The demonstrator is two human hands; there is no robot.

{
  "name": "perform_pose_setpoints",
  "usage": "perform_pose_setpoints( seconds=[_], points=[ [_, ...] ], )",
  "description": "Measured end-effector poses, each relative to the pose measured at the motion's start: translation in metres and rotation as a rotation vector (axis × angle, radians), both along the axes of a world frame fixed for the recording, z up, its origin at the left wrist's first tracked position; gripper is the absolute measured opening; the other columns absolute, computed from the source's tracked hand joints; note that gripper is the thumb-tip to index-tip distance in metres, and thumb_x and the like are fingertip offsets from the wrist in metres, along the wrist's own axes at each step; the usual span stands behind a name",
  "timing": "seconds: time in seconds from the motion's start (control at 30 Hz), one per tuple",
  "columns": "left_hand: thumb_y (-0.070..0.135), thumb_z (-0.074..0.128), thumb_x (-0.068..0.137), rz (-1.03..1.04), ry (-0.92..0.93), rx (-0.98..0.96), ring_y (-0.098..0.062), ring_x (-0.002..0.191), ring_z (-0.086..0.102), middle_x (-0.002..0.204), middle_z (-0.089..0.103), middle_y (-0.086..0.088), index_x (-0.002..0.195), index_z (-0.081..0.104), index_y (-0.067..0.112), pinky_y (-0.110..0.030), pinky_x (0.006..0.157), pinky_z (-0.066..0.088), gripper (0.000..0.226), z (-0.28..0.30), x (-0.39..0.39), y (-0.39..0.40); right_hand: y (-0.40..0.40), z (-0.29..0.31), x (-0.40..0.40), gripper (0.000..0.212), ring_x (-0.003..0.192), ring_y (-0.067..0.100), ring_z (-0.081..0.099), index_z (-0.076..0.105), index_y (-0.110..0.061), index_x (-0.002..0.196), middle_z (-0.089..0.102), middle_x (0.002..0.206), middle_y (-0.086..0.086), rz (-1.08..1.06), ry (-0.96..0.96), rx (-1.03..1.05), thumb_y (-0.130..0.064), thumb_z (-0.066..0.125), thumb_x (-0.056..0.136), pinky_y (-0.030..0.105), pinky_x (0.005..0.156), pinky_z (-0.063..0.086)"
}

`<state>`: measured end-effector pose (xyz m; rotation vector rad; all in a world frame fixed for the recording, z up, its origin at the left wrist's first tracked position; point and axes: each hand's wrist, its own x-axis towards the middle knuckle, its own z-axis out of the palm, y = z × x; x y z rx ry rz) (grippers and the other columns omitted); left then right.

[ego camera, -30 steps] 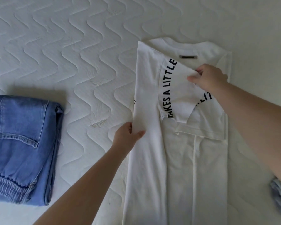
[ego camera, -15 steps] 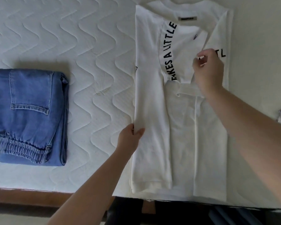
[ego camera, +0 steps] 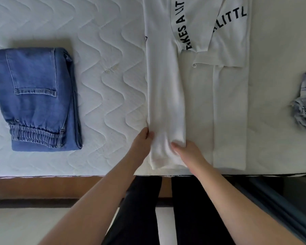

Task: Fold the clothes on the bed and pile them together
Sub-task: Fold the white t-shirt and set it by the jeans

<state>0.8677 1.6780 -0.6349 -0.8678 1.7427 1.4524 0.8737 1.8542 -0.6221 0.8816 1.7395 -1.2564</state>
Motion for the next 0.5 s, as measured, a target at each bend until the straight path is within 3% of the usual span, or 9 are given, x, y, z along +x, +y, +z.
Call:
perform_pose_setpoints(
  seconds=[0.07, 0.17, 0.23, 0.3, 0.37, 0.5],
  points=[
    [0.033, 0.044, 0.102, 0.022, -0.017, 0.035, -0.014, 0.094, 0.059, 0.107, 0.066, 0.005, 0.115, 0.061, 0.027, -0.028, 0.083, 0.048, 0.022, 0.003, 0.011, -0.002, 0.002, 0.000, 0.027, 0.018, 0.089, 0.005, 0.066, 0.064, -0.022, 0.104, 0.070, 0.102, -0.006, -0.120, -0.103, -0.119, -0.033, 0.066, 0.091, 0.019, 0.066, 0.050],
    [0.039, 0.048, 0.102, 0.046, -0.058, 0.106, -0.013, 0.109, 0.062, 0.114, 0.069, 0.007, 0.112, 0.061, 0.034, -0.034, 0.097, 0.050, 0.018, 0.004, 0.024, -0.005, 0.002, -0.002, 0.053, 0.035, 0.104, 0.019, 0.069, 0.062, -0.011, 0.116, 0.072, 0.113, 0.004, -0.426, -0.202, -0.489, -0.031, 0.065, 0.088, 0.031, 0.078, 0.057],
    [0.039, 0.051, 0.101, 0.089, -0.087, 0.152, -0.016, 0.112, 0.063, 0.117, 0.069, 0.003, 0.116, 0.062, 0.027, -0.039, 0.100, 0.050, 0.022, 0.008, 0.031, -0.004, 0.000, 0.000, 0.059, 0.043, 0.111, 0.023, 0.066, 0.059, -0.007, 0.123, 0.069, 0.119, 0.008, -0.537, -0.219, -0.645, -0.028, 0.067, 0.086, 0.034, 0.083, 0.057],
    [0.033, 0.054, 0.100, 0.125, -0.129, 0.193, -0.020, 0.113, 0.064, 0.119, 0.069, -0.002, 0.123, 0.061, 0.018, -0.042, 0.101, 0.050, 0.029, 0.008, 0.037, -0.005, -0.005, -0.001, 0.059, 0.039, 0.106, 0.023, 0.068, 0.058, -0.005, 0.123, 0.071, 0.115, 0.008, -0.501, -0.194, -0.577, -0.026, 0.065, 0.090, 0.033, 0.080, 0.058],
    [0.025, 0.058, 0.099, 0.164, -0.136, 0.211, -0.021, 0.112, 0.065, 0.119, 0.070, -0.003, 0.127, 0.060, 0.014, -0.043, 0.101, 0.050, 0.031, 0.006, 0.044, -0.006, -0.008, -0.007, 0.057, 0.029, 0.087, 0.019, 0.073, 0.060, -0.006, 0.117, 0.072, 0.103, 0.005, -0.321, -0.140, -0.298, -0.025, 0.061, 0.095, 0.028, 0.069, 0.059],
    [0.027, 0.055, 0.100, 0.227, -0.124, 0.159, -0.019, 0.112, 0.064, 0.116, 0.070, 0.003, 0.112, 0.064, 0.028, -0.041, 0.100, 0.051, 0.015, -0.004, 0.054, -0.004, 0.001, -0.017, 0.053, 0.023, 0.056, 0.015, 0.070, 0.063, -0.011, 0.100, 0.074, 0.076, 0.005, -0.052, -0.116, -0.088, -0.033, 0.063, 0.093, 0.020, 0.043, 0.049]
  ],
)
